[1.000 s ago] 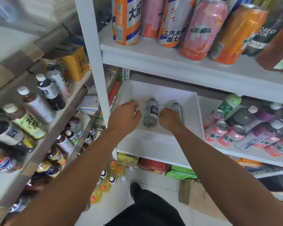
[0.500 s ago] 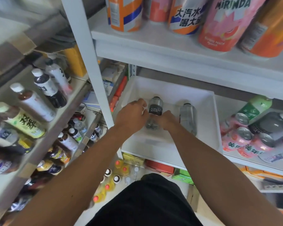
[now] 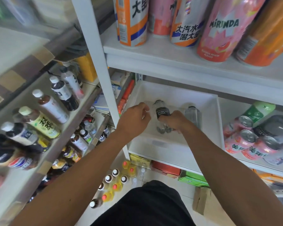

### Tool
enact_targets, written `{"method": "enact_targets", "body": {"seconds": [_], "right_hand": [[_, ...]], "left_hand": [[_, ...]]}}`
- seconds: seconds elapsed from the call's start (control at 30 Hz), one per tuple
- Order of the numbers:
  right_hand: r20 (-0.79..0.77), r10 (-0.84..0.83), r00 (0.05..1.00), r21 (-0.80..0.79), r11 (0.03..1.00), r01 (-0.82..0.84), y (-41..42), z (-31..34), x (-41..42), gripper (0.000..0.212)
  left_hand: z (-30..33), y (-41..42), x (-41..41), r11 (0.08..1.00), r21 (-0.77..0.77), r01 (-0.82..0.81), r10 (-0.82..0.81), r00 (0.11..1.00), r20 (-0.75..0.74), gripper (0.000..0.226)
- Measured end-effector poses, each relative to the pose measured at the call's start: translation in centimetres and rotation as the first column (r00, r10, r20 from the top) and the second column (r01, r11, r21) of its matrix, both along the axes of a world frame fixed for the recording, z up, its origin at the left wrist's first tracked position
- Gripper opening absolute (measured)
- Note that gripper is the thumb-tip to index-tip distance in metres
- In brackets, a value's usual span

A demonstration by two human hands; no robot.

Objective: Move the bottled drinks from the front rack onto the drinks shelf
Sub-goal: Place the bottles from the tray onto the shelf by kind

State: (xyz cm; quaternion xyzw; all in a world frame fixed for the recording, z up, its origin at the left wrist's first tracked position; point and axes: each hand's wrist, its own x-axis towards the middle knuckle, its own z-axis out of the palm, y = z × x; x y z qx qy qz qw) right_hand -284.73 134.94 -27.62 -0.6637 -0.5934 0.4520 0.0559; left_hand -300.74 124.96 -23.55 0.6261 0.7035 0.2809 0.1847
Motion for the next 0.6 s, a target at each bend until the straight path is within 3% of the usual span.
{"method": "enact_targets", "body": {"seconds": [0.13,0.3,0.4,0.47,0.6], "right_hand": [[-0.063,0.036,0.997,0.116,0.993,-0.029,-2.7,3.1,0.2,0.037],[-0.099,0.037,0.994,0.28,0.96,-0.008,-9.5,6.7,-0.4,0.056],[-0.064,0.085,0.994,0.369,0.928,-0.055,-14.5,8.3,-0.4,0.058],[-0.056,0.101,0.993,0.404,0.912,-0.07,-17.7,8.8,-0.4,0.06],[-0.085,0.161,0.983,0.51,0.855,-0.095,-23.4,9.0,-0.7,0.067]], "left_hand": [[1.2,-1.7,0.0,0.998,-0.056,-0.026,0.03,0.998,0.063,0.02],[2.4,-5.0,0.2,0.986,-0.134,-0.1,0.136,0.946,0.293,0.026],[2.7,-7.7,0.2,0.96,-0.276,-0.042,0.194,0.809,0.554,0.05],[2.7,-9.8,0.3,0.948,-0.318,0.003,0.216,0.727,0.652,0.058],[2.5,-13.9,0.4,0.97,-0.234,-0.063,0.221,0.623,0.75,0.047]]}}
